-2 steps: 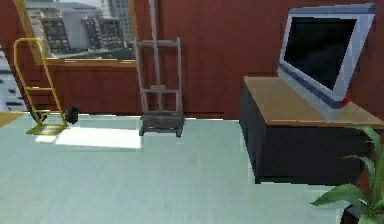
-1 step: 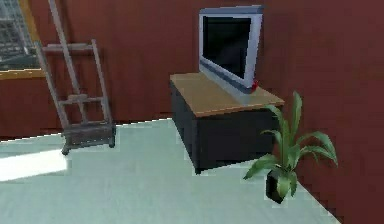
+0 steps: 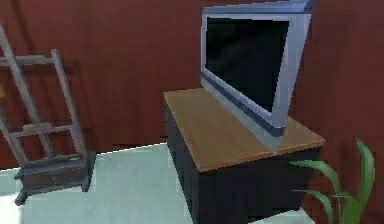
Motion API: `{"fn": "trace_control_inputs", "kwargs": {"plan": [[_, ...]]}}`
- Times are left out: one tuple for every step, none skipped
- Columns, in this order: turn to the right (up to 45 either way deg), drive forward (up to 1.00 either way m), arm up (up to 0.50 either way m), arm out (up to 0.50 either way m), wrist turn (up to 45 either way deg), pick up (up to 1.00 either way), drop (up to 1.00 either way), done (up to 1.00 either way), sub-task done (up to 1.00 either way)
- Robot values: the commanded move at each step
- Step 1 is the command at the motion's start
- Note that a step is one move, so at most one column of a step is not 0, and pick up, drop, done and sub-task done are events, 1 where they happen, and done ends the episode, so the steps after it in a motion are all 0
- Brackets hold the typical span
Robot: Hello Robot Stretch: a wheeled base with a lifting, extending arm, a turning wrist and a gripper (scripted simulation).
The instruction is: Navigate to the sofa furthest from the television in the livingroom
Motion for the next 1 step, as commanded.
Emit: {"fn": "trace_control_inputs", "kwargs": {"plan": [[-45.0, 0.00, 0.00, 0.00, 0.0, 0.00, 0.00, 0.00, 0.00]]}}
